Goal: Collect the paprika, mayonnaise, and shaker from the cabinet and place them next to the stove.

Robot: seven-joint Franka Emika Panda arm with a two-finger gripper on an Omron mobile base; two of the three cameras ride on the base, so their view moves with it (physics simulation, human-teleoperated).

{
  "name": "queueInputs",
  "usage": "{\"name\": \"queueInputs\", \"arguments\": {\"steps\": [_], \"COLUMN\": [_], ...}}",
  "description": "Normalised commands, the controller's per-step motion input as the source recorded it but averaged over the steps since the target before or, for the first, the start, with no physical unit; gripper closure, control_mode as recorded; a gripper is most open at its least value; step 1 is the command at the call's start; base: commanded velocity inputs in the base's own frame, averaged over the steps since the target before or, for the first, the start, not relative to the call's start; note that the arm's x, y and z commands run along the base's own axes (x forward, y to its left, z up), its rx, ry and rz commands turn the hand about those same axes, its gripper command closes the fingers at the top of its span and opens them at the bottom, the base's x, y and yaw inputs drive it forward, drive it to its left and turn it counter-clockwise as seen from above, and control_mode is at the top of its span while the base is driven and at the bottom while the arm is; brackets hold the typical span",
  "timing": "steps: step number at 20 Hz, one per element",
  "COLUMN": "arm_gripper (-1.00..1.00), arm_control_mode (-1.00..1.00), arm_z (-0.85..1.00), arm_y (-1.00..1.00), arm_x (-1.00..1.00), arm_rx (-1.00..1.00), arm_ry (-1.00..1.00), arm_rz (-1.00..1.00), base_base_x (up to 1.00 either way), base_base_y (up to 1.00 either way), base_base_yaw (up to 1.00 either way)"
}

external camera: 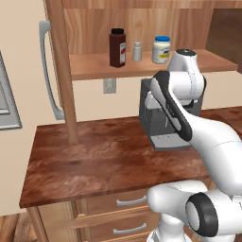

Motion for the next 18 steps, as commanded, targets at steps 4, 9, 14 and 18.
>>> {"name": "queueInputs", "arguments": {"steps": [4, 9, 14, 18], "arm_gripper": [-1.0, -1.0, -1.0, -1.0], "arm_control_mode": [-1.0, -1.0, -1.0, -1.0], "arm_z": [0.0, 0.09, 0.59, 0.85], "arm_y": [-0.01, -0.24, -0.42, -0.35], "arm_x": [-0.17, -0.42, -0.19, 0.0], "arm_rx": [0.02, 0.11, 0.15, 0.09], "arm_ry": [-0.14, -0.5, -0.51, -0.38], "arm_rz": [0.0, 0.0, 0.0, -0.03], "base_base_x": [0.0, 0.0, 0.0, 0.0], "base_base_y": [0.0, 0.0, 0.0, 0.0], "base_base_yaw": [0.0, 0.0, 0.0, 0.0]}}
